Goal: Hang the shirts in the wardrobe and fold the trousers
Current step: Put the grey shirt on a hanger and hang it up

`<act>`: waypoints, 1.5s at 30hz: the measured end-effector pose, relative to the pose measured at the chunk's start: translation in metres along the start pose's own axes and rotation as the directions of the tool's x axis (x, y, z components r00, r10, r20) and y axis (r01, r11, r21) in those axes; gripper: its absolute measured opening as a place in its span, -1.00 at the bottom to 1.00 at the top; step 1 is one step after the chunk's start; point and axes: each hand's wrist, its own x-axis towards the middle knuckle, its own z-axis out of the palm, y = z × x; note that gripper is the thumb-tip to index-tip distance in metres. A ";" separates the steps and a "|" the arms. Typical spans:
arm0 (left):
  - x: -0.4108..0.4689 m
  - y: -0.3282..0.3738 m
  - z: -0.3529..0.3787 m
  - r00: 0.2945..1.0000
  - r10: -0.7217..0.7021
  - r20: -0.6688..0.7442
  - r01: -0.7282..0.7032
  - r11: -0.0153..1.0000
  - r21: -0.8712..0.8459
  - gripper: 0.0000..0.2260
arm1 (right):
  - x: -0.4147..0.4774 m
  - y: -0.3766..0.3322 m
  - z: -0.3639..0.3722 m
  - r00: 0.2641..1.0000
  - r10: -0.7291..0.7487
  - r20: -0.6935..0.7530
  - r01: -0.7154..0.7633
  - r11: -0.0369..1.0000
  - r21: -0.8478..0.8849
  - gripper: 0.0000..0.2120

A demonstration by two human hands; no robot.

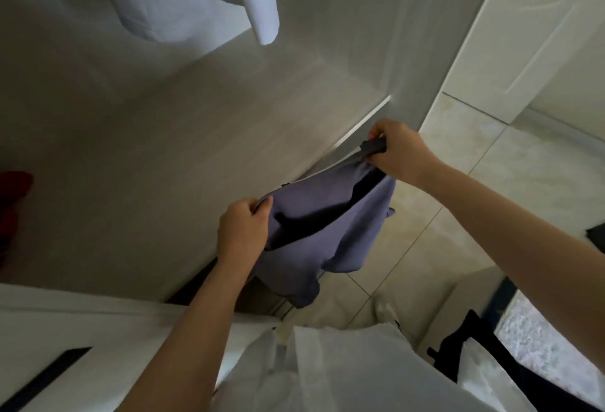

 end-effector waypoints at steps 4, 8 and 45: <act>0.006 0.001 0.004 0.990 -0.005 -0.144 0.029 0.985 0.167 -0.81 | 0.032 0.020 -0.022 0.985 -0.175 0.005 0.175 0.985 -0.007 -0.74; 0.008 0.000 0.008 0.950 -0.041 -0.309 0.132 0.951 0.280 -0.96 | 0.058 0.033 -0.048 0.938 -0.340 0.063 0.340 0.940 0.007 -0.69; -0.027 0.139 -0.131 0.898 -0.341 -0.279 -0.081 0.494 -0.866 -0.86 | 0.089 -0.065 -0.138 0.926 -0.378 -0.008 0.342 0.828 0.444 -0.80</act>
